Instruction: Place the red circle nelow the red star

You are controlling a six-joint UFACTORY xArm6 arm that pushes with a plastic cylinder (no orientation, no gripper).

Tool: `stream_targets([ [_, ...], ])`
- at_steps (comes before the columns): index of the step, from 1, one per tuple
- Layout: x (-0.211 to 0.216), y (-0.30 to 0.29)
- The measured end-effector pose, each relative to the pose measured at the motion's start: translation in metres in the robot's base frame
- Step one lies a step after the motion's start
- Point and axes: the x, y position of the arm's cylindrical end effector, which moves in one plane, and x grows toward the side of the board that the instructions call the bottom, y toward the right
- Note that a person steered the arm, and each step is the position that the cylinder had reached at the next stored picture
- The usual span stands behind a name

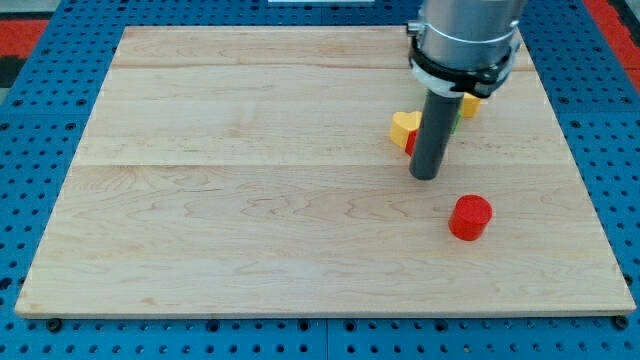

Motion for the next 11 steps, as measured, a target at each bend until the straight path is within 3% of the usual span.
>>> stream_targets([
  [1, -0.021, 0.005],
  [2, -0.015, 0.018],
  [4, 0.073, 0.105],
  [6, 0.063, 0.012],
  [7, 0.063, -0.005],
  [8, 0.080, -0.042],
  [11, 0.000, -0.015],
])
